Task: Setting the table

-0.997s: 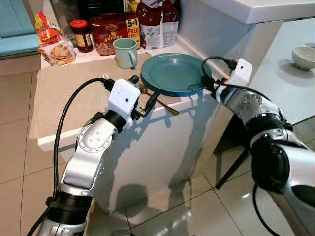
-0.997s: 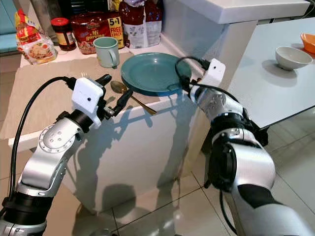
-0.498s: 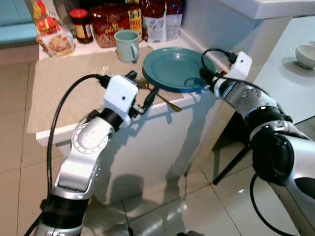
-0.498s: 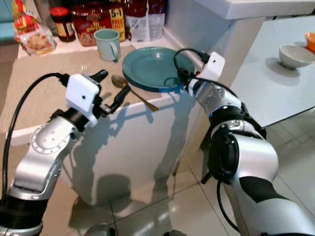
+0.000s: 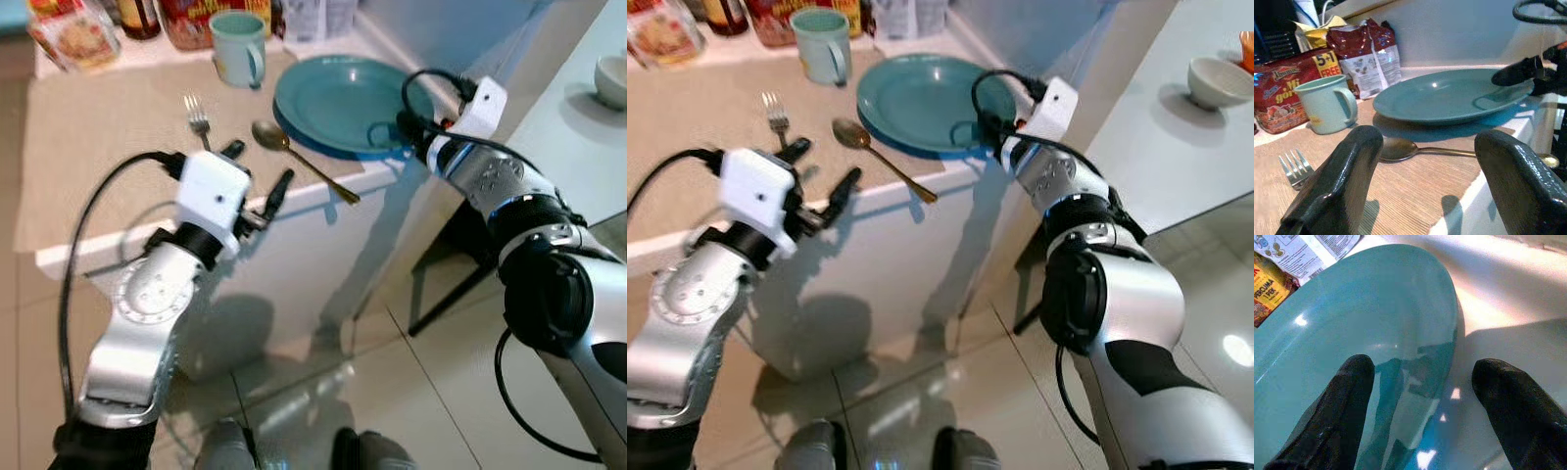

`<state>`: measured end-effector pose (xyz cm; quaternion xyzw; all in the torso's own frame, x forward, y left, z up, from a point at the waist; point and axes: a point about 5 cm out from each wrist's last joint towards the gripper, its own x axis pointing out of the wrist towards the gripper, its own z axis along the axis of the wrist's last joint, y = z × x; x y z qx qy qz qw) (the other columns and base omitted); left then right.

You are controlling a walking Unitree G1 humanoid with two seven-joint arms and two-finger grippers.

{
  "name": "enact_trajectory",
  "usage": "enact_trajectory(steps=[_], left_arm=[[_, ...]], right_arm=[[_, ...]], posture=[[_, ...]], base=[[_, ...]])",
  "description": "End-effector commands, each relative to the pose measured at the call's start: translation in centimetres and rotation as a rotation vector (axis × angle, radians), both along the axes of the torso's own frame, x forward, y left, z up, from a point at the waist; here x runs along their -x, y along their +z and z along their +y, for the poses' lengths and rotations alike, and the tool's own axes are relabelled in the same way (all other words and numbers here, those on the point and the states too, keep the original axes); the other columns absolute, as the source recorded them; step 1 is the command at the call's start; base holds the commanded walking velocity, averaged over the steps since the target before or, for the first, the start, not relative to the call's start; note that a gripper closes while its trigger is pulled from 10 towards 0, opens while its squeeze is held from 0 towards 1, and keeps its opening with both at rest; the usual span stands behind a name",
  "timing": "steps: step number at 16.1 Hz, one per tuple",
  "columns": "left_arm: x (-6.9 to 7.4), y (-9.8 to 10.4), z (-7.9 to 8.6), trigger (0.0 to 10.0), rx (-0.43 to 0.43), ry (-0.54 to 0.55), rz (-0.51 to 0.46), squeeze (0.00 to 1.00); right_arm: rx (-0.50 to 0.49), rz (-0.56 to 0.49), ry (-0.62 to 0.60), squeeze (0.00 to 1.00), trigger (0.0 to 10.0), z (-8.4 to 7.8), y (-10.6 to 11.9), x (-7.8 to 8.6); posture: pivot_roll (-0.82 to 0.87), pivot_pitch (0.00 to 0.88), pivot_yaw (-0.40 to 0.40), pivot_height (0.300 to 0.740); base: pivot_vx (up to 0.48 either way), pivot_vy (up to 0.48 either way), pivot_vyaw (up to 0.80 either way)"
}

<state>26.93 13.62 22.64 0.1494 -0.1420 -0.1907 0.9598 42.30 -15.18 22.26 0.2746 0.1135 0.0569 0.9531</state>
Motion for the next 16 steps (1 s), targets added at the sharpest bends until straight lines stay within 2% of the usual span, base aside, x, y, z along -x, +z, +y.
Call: enact_trajectory(steps=[1, 4, 5, 6, 7, 8, 9, 16], left_arm=[[0.6, 0.6, -0.1, 10.0, 0.003, -0.002, -0.019, 0.00], [0.9, 1.0, 0.0, 10.0, -0.015, 0.002, -0.027, 0.00], [1.1, 1.1, 0.0, 10.0, -0.018, 0.003, -0.029, 0.00], [1.1, 1.2, 0.0, 10.0, -0.019, 0.004, -0.029, 0.00], [1.2, 1.2, 0.0, 10.0, -0.020, 0.005, -0.028, 0.00], [1.3, 1.3, -0.1, 10.0, -0.022, 0.005, -0.027, 0.00], [1.2, 1.4, -0.1, 10.0, -0.018, 0.001, -0.025, 0.00], [0.8, 1.5, -0.2, 10.0, -0.018, -0.006, -0.016, 0.00]], right_arm=[[0.000, 0.038, 0.008, 0.00, 10.0, 0.1, -0.8, 0.2], [-0.061, -0.019, 0.084, 0.00, 10.0, 1.9, 0.8, -0.1], [-0.074, -0.025, 0.086, 0.00, 7.6, 2.1, 1.0, -0.1], [-0.080, -0.026, 0.085, 0.00, 7.6, 2.2, 1.0, -0.1], [-0.088, -0.025, 0.079, 0.00, 2.7, 2.2, 1.0, -0.1], [-0.098, -0.024, 0.065, 0.00, 2.1, 2.1, 0.9, -0.2], [-0.124, -0.017, 0.055, 0.00, 0.0, 2.0, 0.7, -0.1], [-0.190, 0.000, 0.030, 0.00, 0.0, 1.6, 0.1, 0.0]], posture=[[0.28, 0.269, -0.100, 0.740], [0.30, 0.266, -0.122, 0.740], [0.30, 0.267, -0.124, 0.740], [0.31, 0.267, -0.125, 0.740], [0.31, 0.269, -0.125, 0.740], [0.31, 0.269, -0.125, 0.740], [0.31, 0.269, -0.124, 0.740], [0.32, 0.252, -0.114, 0.740]], base=[[0.000, 0.000, 0.00], [0.000, 0.000, 0.00], [0.000, 0.000, 0.00], [0.000, 0.000, 0.00], [0.000, 0.000, 0.00], [0.000, 0.000, 0.00], [0.000, 0.000, 0.00], [0.000, 0.000, 0.00]])
